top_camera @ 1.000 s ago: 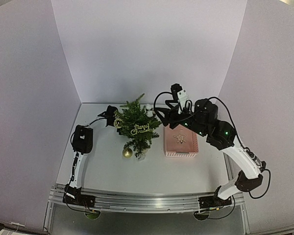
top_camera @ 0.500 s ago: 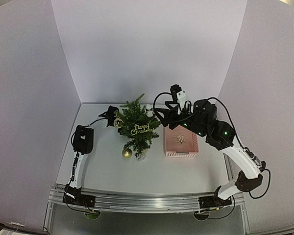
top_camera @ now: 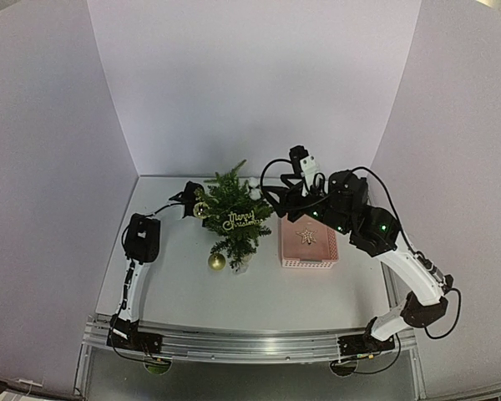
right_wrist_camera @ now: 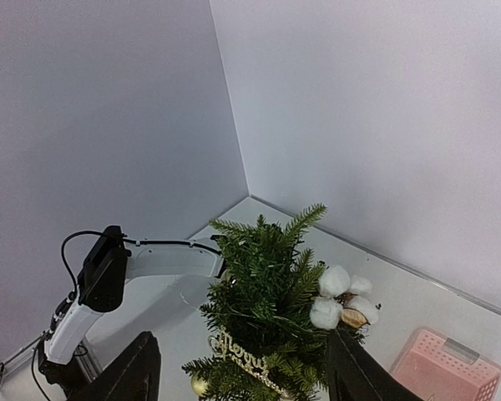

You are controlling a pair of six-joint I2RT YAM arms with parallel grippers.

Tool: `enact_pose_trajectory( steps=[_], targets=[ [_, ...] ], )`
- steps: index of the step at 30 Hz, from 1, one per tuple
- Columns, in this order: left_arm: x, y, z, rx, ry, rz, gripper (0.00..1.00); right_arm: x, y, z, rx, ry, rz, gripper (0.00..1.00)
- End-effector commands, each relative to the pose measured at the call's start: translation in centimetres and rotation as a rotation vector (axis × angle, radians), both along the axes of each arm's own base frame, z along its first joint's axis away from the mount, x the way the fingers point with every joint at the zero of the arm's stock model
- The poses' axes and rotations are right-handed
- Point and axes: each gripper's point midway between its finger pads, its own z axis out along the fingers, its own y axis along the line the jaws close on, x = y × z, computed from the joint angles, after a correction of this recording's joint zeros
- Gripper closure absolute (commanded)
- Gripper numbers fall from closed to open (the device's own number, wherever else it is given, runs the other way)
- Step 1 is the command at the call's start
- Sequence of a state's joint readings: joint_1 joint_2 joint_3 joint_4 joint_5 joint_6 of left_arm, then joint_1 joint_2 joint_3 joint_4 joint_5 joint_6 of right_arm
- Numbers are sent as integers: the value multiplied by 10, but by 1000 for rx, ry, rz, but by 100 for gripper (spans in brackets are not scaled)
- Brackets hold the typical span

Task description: Decorate the small christmas tree

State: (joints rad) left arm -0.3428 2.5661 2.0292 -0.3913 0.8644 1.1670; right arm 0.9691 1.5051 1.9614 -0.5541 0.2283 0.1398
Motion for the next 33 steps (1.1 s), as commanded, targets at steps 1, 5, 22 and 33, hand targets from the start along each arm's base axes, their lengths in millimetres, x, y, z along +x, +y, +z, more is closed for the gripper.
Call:
enact_pose_trajectory(
  steps=[1, 5, 22, 33],
  targets=[
    [12, 17, 56, -58, -24, 58, 61, -6, -8, 22, 50, -31, 8, 35],
    [24, 50, 84, -80, 12, 155, 62, -7, -1, 25, 49, -43, 36, 35],
    [-92, 190, 215, -12, 96, 384, 64, -28, 75, 3, -52, -115, 414, 33],
    [-227, 181, 345, -76, -322, 217, 61, -30, 148, -11, 85, 98, 550, 24]
  ],
)
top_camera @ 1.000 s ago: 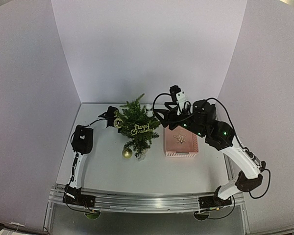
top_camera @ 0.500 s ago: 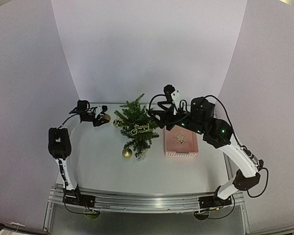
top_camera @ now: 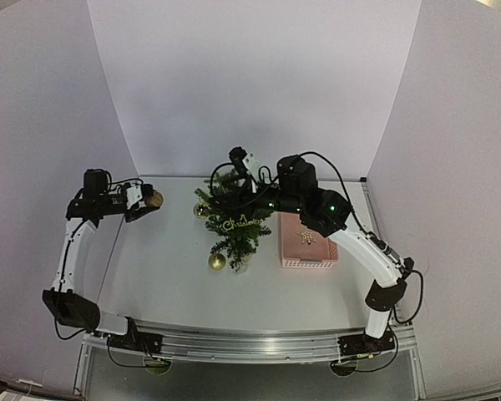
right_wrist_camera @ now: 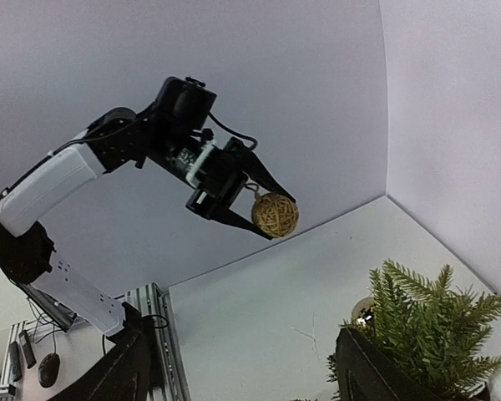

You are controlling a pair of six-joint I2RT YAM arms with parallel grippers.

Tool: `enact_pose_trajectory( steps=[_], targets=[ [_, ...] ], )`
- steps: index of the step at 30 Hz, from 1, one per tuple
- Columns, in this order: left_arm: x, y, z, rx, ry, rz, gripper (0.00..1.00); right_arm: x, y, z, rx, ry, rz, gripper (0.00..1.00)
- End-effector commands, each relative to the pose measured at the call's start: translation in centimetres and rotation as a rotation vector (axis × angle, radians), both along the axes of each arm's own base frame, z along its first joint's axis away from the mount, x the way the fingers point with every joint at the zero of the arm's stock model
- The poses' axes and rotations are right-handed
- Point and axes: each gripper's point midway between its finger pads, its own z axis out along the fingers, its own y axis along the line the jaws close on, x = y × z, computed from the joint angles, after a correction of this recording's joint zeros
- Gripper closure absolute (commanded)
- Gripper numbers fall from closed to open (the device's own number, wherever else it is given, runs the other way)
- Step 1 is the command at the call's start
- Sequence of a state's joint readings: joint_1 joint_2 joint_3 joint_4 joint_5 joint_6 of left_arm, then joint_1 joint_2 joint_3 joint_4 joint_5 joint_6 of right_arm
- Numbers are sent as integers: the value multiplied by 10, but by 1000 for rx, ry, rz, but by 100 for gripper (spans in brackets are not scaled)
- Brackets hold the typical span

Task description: Decorate the small christmas tree

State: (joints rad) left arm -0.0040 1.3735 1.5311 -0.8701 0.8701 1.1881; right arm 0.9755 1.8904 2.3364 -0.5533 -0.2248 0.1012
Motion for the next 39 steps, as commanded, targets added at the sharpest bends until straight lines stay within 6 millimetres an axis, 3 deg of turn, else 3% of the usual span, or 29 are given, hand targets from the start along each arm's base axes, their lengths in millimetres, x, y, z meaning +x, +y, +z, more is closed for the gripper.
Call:
enact_pose_trajectory(
  steps=[1, 6, 12, 19, 30, 34, 39],
  targets=[
    [-62, -11, 40, -19, -134, -123, 60, -22, 30, 2, 53, 86, 106, 23],
    [-103, -34, 68, -33, -301, -221, 60, -19, 59, -18, 56, 156, 132, 19],
    [-120, -63, 78, -73, -391, -335, 62, -22, 89, -31, 100, 192, 217, 17],
    [-122, -74, 80, -105, -459, -426, 62, -31, 105, -31, 168, 217, 318, 16],
    [-128, -84, 80, -144, -520, -530, 63, -27, 120, -43, 201, 264, 346, 21],
    [-131, -87, 80, -151, -524, -556, 63, -27, 123, -42, 219, 279, 357, 27],
    [-133, -90, 80, -159, -530, -579, 63, -28, 124, -42, 223, 279, 364, 42]
  ],
)
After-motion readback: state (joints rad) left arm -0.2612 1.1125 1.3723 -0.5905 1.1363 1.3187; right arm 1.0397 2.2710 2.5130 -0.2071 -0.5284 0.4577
